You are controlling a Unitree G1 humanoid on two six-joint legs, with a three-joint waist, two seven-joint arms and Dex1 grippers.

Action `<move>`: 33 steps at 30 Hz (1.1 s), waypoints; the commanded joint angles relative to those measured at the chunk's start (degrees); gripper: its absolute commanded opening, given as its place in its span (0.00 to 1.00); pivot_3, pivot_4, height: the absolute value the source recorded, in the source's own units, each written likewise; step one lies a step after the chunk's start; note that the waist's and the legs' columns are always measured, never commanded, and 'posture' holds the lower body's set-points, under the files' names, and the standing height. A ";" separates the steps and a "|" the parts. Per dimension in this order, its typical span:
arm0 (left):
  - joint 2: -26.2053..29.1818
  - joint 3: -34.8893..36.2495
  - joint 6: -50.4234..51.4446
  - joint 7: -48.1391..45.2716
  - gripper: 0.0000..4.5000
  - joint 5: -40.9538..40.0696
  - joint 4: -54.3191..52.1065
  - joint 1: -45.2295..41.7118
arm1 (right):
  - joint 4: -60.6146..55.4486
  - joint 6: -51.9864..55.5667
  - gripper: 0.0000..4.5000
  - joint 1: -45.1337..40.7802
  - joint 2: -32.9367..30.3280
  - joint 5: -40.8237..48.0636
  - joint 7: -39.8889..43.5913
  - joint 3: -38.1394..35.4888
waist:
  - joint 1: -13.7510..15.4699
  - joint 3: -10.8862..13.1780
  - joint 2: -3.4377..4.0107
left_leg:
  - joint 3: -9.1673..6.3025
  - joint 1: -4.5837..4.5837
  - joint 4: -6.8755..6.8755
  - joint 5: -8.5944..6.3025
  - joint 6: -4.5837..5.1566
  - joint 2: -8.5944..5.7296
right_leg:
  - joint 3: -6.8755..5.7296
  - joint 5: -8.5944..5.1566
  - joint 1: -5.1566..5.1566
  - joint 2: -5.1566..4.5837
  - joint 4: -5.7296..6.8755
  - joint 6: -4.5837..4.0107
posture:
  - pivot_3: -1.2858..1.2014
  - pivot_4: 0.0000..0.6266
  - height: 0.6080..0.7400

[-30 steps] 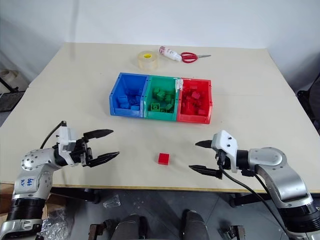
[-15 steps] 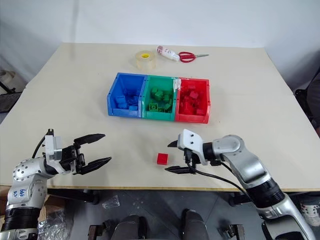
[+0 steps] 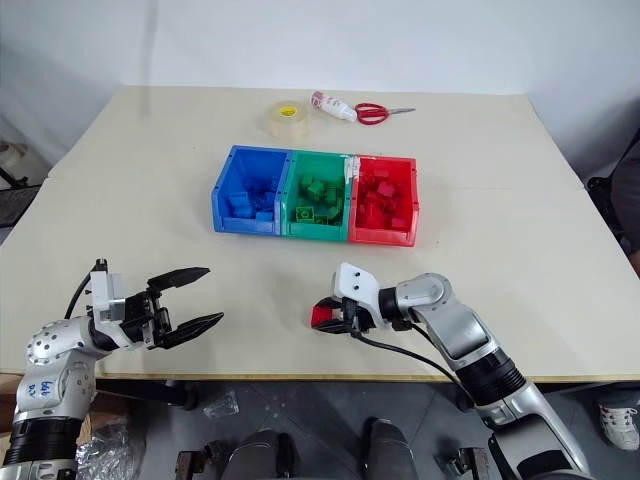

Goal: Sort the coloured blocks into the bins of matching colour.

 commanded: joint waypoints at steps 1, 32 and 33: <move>-0.54 0.35 -1.02 0.85 1.00 -0.58 -1.04 -0.81 | -3.17 0.82 0.33 -1.48 0.60 3.36 -2.45 -6.33 | 0.05 0.00 0.00 | 0.00 0.00 0.00 0.00 0.00 0.00 | 0.00 0.00 0.00 0.00 0.00 0.00 | 0.52 0.24 1.00; 0.15 -0.71 8.55 12.79 1.00 2.39 -2.54 -4.37 | 7.05 -10.20 0.99 -3.76 -4.91 7.01 -1.32 -20.51 | -1.24 0.10 0.16 | 0.29 0.06 -0.38 0.02 -0.06 0.04 | 0.00 0.00 -0.10 0.00 -0.18 0.02 | 0.52 0.24 1.00; 0.47 -0.50 8.82 12.13 1.00 1.96 -2.58 -4.05 | 4.71 -9.20 0.99 -1.44 -6.47 8.10 0.27 -20.86 | -1.27 0.10 0.16 | 0.29 0.08 -0.36 0.02 -0.06 0.04 | 0.00 0.00 -0.10 0.00 -0.15 0.02 | 0.52 0.24 1.00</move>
